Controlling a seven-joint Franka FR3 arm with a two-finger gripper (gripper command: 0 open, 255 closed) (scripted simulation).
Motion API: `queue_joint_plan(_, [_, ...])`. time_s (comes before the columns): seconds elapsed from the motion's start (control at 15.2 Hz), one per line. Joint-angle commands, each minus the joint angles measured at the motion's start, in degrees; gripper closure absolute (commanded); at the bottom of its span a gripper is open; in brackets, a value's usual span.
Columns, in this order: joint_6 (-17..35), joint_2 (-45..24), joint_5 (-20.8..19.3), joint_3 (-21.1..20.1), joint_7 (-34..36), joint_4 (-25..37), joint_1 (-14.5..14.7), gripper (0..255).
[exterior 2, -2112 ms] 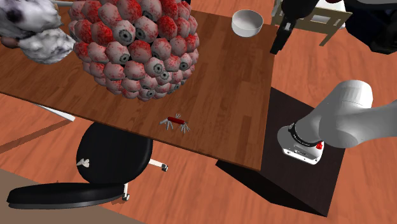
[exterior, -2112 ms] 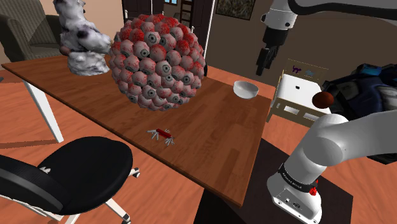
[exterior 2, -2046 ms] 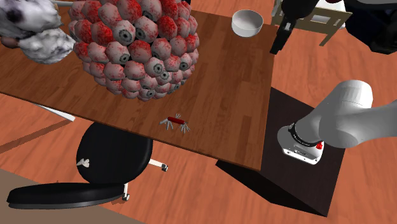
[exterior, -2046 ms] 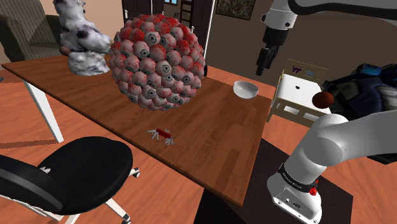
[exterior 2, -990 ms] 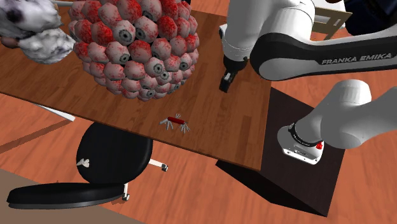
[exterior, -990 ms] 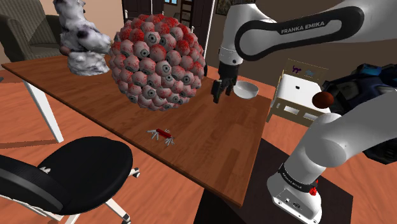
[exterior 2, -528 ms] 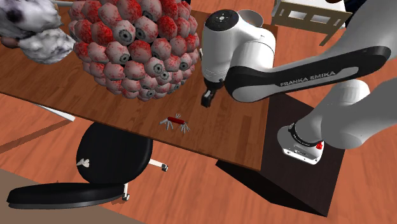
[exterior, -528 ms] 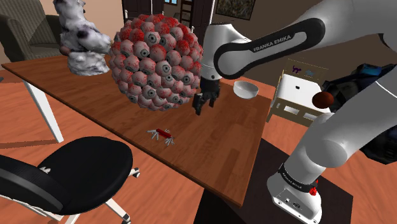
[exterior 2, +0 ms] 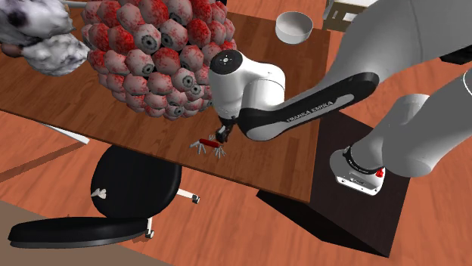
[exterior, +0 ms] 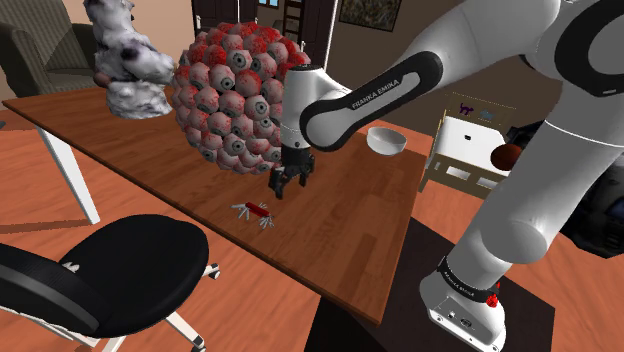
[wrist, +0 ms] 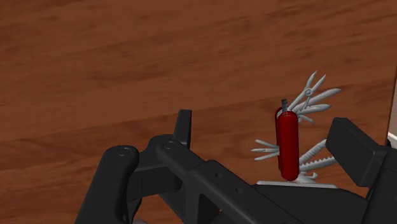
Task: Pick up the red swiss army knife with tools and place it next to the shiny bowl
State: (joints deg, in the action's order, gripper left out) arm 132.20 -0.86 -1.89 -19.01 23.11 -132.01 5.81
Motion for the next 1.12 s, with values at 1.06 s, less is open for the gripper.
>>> queue_joint_plan(1.06, [9.83, -20.88, -8.82, 0.89, 10.84, 10.32, 4.67, 0])
